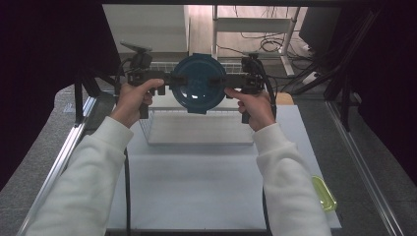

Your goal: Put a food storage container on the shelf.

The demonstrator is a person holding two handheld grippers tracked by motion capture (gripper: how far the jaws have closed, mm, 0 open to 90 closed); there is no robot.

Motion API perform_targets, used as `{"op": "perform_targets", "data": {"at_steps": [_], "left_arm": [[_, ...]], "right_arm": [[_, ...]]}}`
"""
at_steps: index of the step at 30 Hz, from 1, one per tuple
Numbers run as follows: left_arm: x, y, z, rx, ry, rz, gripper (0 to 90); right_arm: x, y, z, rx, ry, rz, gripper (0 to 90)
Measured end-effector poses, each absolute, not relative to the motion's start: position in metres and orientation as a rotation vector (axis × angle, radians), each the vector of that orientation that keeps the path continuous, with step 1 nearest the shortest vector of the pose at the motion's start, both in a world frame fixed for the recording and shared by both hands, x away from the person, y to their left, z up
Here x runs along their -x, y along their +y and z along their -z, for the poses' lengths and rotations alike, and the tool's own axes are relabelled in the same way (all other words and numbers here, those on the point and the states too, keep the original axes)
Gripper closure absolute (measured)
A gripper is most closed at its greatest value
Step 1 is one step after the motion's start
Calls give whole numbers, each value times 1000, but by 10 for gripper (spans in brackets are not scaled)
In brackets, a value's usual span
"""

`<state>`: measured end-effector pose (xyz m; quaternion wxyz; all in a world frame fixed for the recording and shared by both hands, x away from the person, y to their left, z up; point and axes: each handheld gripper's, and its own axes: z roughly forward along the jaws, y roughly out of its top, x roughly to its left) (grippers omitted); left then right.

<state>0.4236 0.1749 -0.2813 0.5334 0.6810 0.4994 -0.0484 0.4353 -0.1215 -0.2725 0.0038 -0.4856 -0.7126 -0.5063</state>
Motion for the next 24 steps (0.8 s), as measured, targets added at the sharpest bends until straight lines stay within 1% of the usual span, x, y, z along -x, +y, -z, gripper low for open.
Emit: {"op": "perform_targets", "data": {"at_steps": [8,12,24], "left_arm": [[-438,181,274,-1617,1180,130,386],[-447,182,277,-1600,1190,149,386],[-463,180,300,-1593,1227,198,386]], "right_arm": [[-446,-114,260,1552,-2241,1581,282],[-454,-113,258,1563,-2242,1571,282],[-475,-114,273,1578,-2244,1510,282]]}}
